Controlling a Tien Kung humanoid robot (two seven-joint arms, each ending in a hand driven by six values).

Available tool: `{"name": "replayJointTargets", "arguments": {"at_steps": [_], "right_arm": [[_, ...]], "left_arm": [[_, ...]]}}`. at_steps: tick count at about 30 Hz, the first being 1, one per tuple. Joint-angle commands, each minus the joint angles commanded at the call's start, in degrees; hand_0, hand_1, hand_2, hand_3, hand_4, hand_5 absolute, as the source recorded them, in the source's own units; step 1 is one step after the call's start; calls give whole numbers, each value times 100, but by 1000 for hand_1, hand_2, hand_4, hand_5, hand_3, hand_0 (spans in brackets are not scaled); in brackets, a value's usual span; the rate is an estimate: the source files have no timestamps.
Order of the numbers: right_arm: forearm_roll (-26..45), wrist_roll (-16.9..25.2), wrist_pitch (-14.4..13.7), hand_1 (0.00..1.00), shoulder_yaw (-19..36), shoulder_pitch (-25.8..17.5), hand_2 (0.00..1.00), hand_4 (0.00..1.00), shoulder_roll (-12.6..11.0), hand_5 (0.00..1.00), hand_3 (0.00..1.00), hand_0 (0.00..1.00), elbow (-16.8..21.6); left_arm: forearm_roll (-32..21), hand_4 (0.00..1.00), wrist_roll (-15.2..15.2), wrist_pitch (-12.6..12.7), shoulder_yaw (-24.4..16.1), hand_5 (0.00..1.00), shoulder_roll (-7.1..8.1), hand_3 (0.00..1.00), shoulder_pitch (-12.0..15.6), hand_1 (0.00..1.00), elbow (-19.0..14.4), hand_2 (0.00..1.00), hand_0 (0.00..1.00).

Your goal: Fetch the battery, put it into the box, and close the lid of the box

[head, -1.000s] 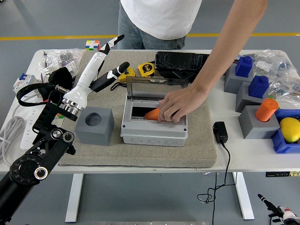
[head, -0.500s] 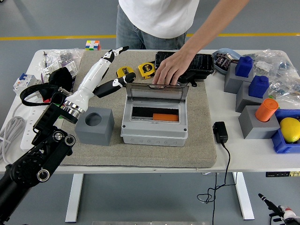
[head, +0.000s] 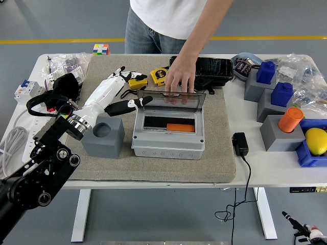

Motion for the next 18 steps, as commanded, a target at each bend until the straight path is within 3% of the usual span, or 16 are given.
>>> {"name": "replayJointTargets", "arguments": {"at_steps": [18], "right_arm": [[-56,-6,0,764,74,24,745,998,-32,998,821,827,0]], "left_arm": [[274,998,221,-356,321,998,426,705,76,802,-477,694,998]]}}
